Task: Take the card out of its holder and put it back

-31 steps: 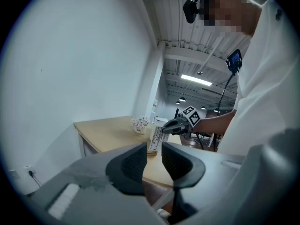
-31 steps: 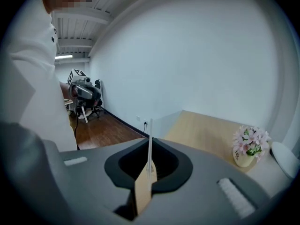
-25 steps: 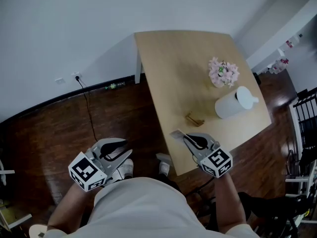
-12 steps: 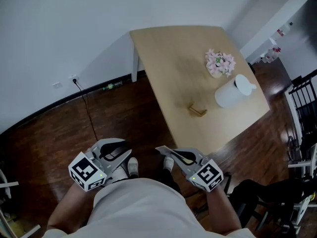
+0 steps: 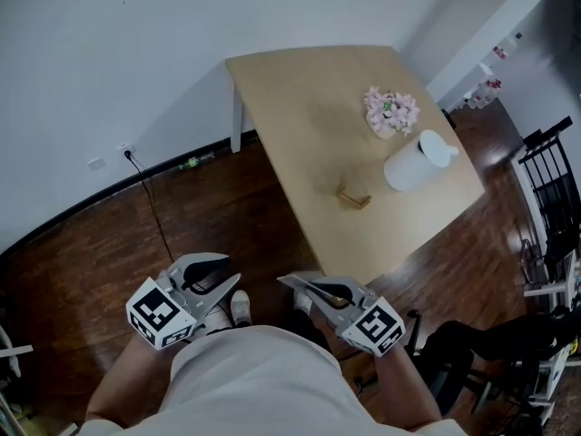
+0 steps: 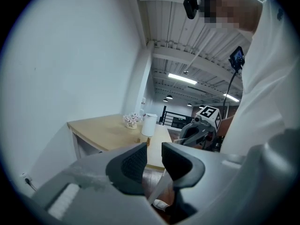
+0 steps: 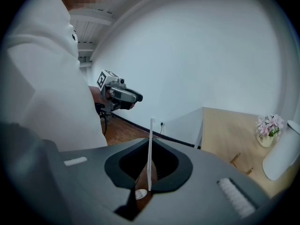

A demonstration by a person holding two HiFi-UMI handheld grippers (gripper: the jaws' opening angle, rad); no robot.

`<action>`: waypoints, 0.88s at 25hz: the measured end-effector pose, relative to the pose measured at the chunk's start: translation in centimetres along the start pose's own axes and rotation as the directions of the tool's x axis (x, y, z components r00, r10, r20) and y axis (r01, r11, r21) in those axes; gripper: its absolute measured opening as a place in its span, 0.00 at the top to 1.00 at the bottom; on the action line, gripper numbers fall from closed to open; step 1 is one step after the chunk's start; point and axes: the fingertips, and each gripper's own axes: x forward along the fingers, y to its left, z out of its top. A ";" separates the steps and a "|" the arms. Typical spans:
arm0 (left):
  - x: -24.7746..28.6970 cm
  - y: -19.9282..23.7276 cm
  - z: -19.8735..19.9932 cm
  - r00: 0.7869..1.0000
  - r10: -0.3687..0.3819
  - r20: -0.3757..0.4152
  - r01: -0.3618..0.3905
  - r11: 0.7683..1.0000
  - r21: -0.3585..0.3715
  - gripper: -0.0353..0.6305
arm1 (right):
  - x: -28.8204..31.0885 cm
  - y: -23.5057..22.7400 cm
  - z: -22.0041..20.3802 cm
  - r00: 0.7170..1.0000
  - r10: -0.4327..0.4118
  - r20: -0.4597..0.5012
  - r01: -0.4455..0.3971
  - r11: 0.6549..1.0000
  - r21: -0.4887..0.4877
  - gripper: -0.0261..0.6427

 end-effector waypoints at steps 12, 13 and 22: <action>0.7 0.3 0.9 0.999 0.034 0.032 -0.034 0.999 -0.016 0.79 | -2.2 -6.8 1.0 0.999 -0.042 0.029 0.042 0.999 -0.009 0.93; 1.0 0.3 1.0 0.999 0.038 0.033 -0.037 0.999 -0.019 0.78 | -2.6 -7.7 1.0 0.999 -0.045 0.028 0.046 0.999 -0.012 0.93; 5.5 -0.2 3.0 0.994 0.096 0.044 -0.094 0.994 -0.048 0.78 | -5.2 -17.5 0.2 0.998 -0.062 0.004 0.062 0.996 -0.058 0.93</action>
